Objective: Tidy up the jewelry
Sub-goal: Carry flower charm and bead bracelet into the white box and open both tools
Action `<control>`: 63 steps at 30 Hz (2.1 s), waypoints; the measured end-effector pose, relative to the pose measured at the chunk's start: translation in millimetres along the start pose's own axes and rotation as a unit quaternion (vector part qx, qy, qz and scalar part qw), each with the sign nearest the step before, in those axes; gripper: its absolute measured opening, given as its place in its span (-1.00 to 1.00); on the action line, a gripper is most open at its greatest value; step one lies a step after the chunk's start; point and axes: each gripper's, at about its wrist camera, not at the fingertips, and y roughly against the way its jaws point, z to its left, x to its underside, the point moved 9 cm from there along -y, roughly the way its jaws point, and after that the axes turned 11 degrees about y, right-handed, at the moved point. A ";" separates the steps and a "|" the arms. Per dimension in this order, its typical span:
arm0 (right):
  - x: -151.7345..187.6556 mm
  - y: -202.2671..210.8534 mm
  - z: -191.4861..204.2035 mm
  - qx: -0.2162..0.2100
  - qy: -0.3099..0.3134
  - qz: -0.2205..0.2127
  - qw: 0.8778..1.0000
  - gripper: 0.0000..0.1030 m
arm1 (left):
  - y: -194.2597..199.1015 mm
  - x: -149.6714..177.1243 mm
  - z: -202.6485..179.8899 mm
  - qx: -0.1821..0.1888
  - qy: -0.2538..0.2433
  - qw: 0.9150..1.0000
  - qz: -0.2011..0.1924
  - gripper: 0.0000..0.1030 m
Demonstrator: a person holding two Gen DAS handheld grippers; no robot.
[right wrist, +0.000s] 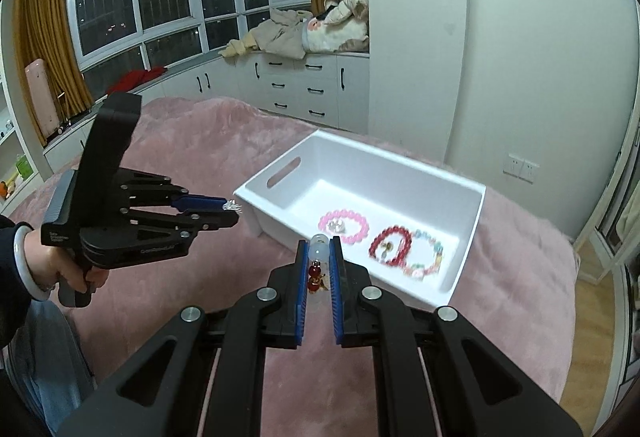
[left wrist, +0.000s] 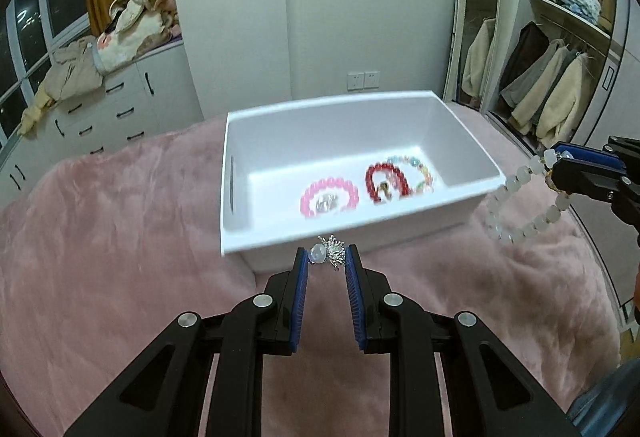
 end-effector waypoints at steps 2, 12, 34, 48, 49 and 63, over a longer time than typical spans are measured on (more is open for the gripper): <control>-9.2 -0.4 -5.8 0.001 -0.001 -0.009 1.000 -0.79 | -3.3 -10.8 -1.6 -0.001 -0.007 1.000 -0.005 -0.54; -43.5 -10.5 -46.7 0.005 -0.024 -0.035 0.999 -0.79 | -33.4 -57.9 -3.5 0.000 -0.030 1.000 -0.002 -0.54; 0.2 -144.3 -86.1 0.012 -0.075 0.115 0.990 -0.79 | -136.7 -65.1 16.8 -0.041 -0.005 0.998 0.043 -0.54; 21.3 -165.1 -90.3 0.044 -0.122 0.144 0.981 -0.76 | -135.1 -54.6 17.9 -0.052 0.013 0.998 0.029 -0.26; 22.4 -164.8 -89.9 0.047 -0.124 0.145 0.980 -0.76 | -134.4 -53.7 18.2 -0.052 0.013 0.998 0.027 -0.17; -12.6 -94.8 -79.2 0.093 -0.099 0.042 0.990 0.51 | -72.9 -56.4 24.0 -0.057 0.012 0.997 -0.049 0.74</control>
